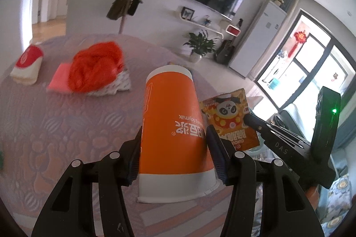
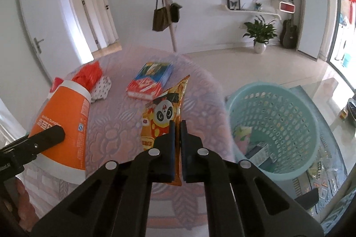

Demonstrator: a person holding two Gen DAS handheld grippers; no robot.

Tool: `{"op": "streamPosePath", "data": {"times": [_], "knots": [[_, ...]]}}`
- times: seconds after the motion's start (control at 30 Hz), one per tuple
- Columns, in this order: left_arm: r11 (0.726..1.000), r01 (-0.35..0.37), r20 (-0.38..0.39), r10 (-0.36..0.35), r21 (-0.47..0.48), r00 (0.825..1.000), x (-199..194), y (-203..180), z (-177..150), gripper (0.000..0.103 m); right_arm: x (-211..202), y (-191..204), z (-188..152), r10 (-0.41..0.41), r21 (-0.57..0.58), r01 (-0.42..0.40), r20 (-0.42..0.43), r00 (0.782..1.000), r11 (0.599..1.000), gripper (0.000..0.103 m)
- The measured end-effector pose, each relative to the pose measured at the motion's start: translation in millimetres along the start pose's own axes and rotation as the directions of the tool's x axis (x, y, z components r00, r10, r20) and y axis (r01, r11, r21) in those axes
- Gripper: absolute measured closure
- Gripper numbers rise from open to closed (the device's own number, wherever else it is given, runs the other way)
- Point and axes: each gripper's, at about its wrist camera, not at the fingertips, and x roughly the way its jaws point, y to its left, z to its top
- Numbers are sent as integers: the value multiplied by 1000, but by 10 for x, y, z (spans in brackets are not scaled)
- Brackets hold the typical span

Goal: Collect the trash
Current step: 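Move both items over the blue basket and open both tools to drop them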

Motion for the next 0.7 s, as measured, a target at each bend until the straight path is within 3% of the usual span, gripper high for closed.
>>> {"op": "streamPosePath", "data": {"times": [0.5, 0.7], "knots": [[984, 67, 4, -69, 162, 998, 404, -816, 383, 51, -396, -870, 260, -140, 127, 124, 125, 982, 984, 101], [975, 85, -20, -83, 203, 996, 707, -1110, 469, 51, -371, -1215, 296, -319, 144, 300, 133, 938, 943, 101]]}}
